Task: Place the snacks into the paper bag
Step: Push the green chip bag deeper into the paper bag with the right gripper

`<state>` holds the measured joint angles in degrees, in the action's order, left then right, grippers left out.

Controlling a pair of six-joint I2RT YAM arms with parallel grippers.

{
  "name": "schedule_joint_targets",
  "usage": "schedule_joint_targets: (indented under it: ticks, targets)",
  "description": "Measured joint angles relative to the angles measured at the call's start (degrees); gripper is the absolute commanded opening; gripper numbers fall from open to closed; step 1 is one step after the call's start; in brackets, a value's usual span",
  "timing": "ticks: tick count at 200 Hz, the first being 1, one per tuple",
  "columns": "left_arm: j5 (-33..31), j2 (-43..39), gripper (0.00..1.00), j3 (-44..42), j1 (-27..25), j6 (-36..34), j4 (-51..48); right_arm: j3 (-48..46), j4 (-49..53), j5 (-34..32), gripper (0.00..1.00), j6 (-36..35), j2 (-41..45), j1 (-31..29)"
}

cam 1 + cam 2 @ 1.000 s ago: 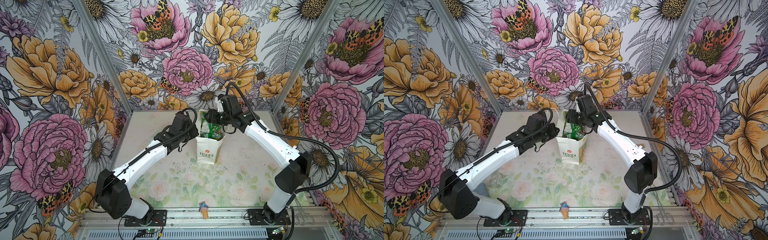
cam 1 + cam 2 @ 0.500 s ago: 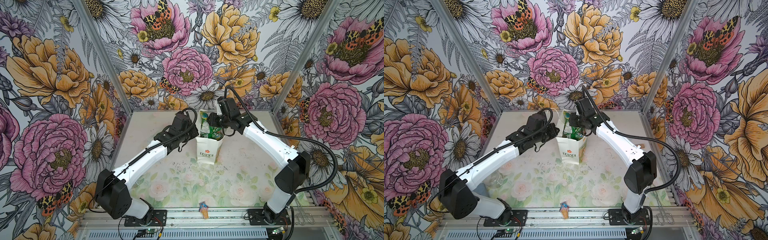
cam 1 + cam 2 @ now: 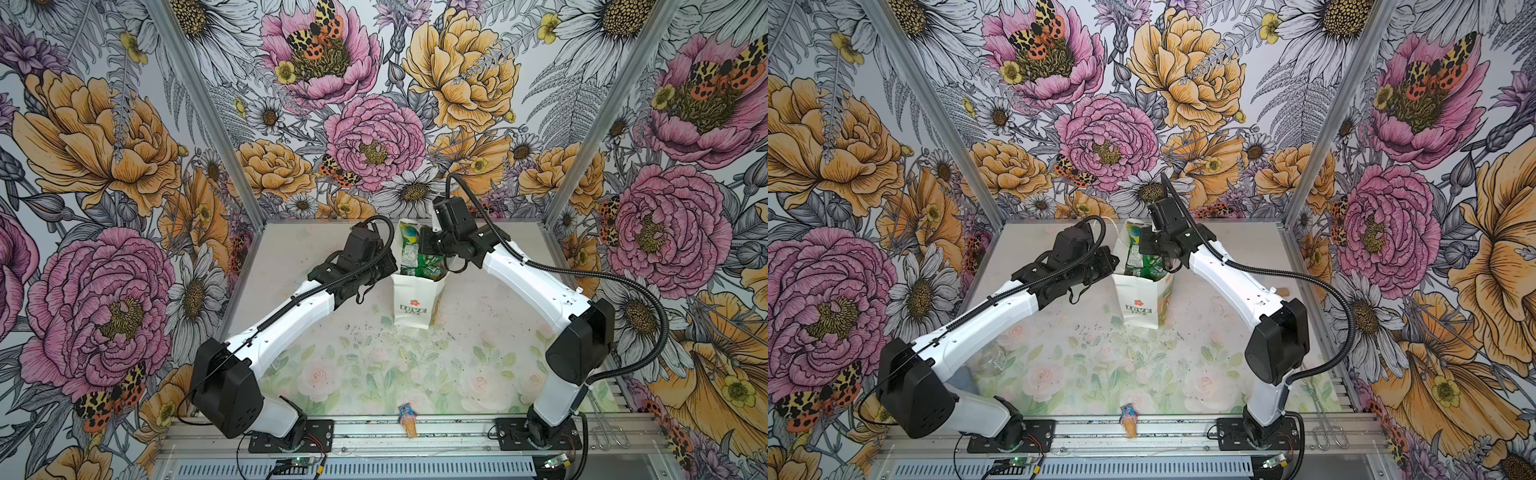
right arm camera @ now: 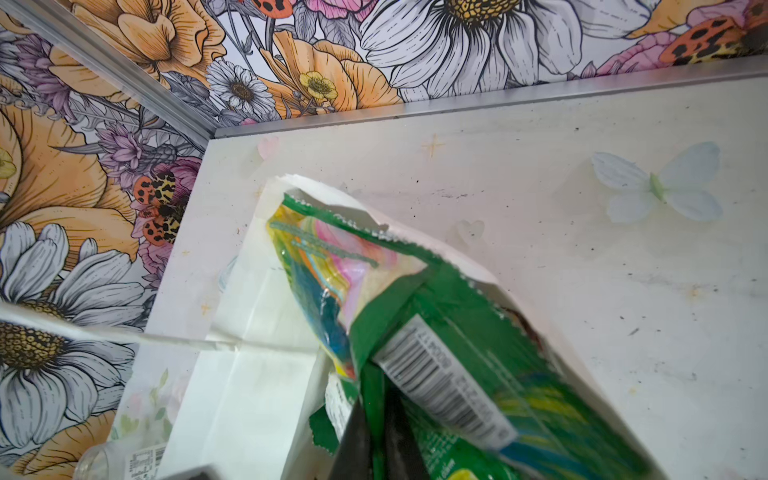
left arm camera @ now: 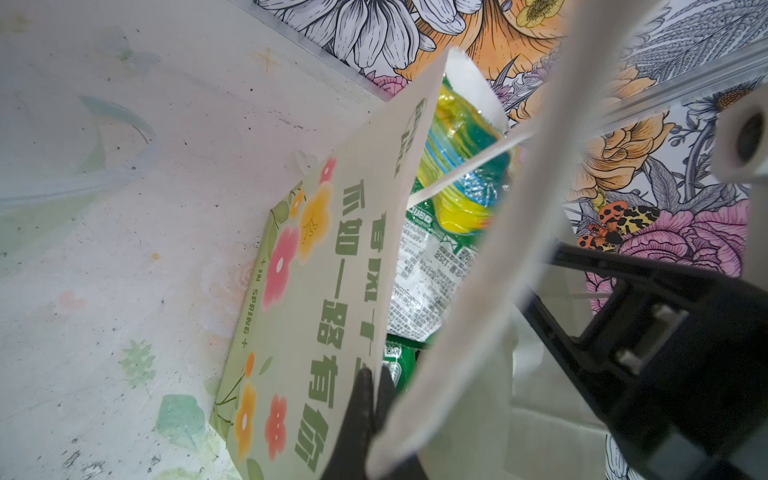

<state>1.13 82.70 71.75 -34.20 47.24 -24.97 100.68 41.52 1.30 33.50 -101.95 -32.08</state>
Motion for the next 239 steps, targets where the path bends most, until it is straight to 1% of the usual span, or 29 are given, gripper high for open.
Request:
schedule_joint_targets:
  ticks: [50,98,129,175,207,239]
  targets:
    - [0.0,0.0,0.00,0.0,0.2,0.0,0.0,-0.7,0.5,-0.7,0.00,-0.6,0.9,0.0]
    - [0.0,0.0,0.00,0.0,0.2,0.0,0.0,-1.6,3.4,-0.8,0.00,-0.3,6.4,0.0]
    - [0.0,0.0,0.00,0.0,0.2,0.1,0.0,-1.6,4.7,0.8,0.00,0.3,9.3,0.0]
    - [0.0,0.0,0.00,0.0,0.2,0.4,0.0,-1.6,5.9,3.5,0.00,0.6,6.7,0.0]
    - [0.0,0.0,0.00,0.0,0.2,0.4,0.0,-1.4,5.8,4.1,0.00,0.5,3.8,0.0]
    - [0.0,0.0,0.00,0.0,0.2,0.4,0.0,1.2,5.9,4.2,0.00,0.5,0.9,0.0]
